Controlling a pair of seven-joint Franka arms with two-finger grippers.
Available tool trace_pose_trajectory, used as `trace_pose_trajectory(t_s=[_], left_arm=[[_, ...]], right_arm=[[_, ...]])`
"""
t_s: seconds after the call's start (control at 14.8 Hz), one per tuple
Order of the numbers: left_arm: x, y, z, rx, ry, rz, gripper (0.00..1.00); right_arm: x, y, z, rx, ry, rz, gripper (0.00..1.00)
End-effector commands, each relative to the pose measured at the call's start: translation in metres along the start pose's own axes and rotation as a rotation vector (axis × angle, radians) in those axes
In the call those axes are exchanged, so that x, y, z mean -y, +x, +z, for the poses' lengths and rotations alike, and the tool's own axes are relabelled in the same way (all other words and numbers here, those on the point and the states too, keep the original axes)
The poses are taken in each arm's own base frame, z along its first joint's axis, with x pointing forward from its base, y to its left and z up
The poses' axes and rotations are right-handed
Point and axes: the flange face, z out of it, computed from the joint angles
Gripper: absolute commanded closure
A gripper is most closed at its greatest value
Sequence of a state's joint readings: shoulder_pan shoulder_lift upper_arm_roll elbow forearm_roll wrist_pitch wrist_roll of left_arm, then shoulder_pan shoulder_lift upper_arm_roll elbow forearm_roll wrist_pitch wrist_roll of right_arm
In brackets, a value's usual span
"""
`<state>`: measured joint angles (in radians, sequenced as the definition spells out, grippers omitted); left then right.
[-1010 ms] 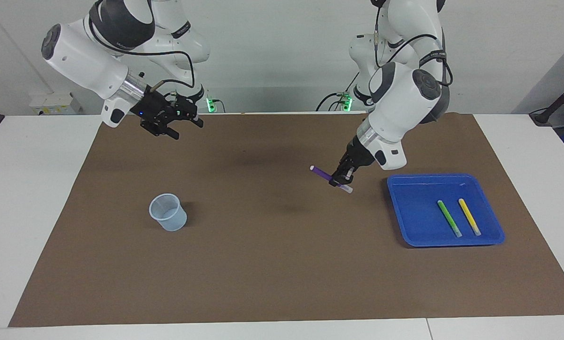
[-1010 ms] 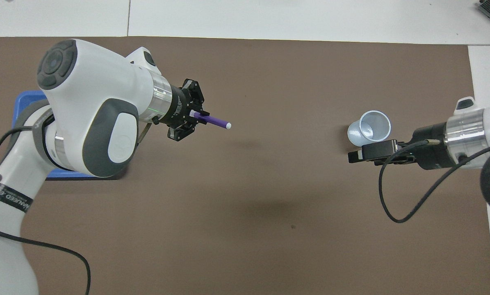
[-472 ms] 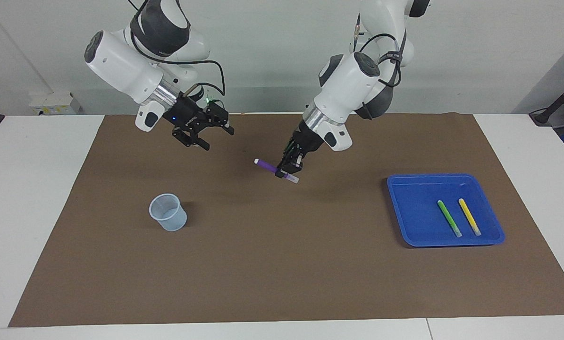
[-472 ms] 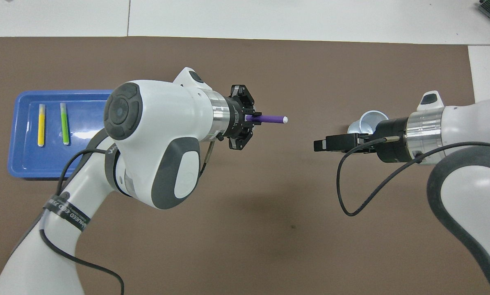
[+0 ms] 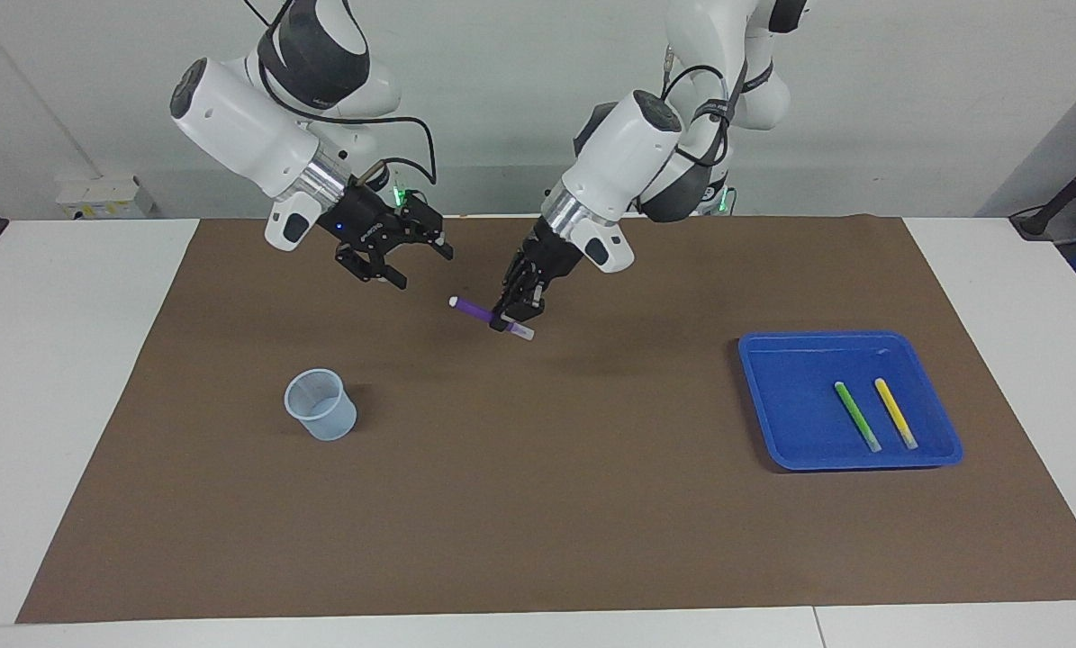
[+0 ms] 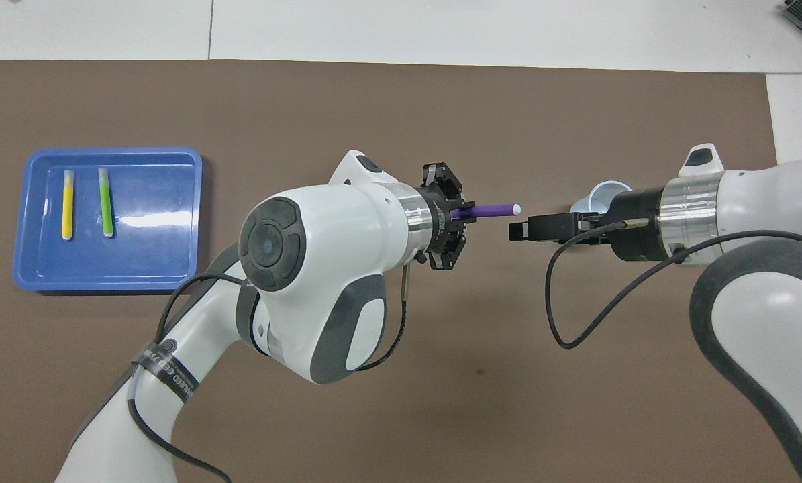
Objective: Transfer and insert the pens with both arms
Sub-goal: 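Close the right gripper on the purple pen's tip near the left gripper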
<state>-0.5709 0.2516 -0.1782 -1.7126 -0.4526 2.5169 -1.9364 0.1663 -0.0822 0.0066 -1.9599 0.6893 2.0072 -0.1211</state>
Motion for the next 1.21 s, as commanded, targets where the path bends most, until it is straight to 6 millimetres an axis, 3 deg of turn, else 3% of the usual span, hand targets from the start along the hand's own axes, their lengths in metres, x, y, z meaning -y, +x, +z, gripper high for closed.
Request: trace_pose_trajectory(t_s=[0.0,0.27,0.67,1.15], left_arm=[[0.016,-0.013,0.004,0.017,0.003,-0.008,1.00],[0.026,-0.024,0.008,0.027,0.006,-0.003,1.00],[0.024,-0.022,0.007,0.029,-0.004,-0.005,1.00],[0.024,-0.021,0.008,0.027,-0.003,-0.004,1.00]], right_arm=[[0.007,0.009,0.007,-0.016,0.023,-0.034,0.06],[0.004,0.012,0.009,-0.014,0.014,-0.077,0.15],[-0.003,0.010,0.007,0.013,0.013,-0.079,0.42],[-0.006,0.009,0.005,0.019,0.014,-0.072,0.61]])
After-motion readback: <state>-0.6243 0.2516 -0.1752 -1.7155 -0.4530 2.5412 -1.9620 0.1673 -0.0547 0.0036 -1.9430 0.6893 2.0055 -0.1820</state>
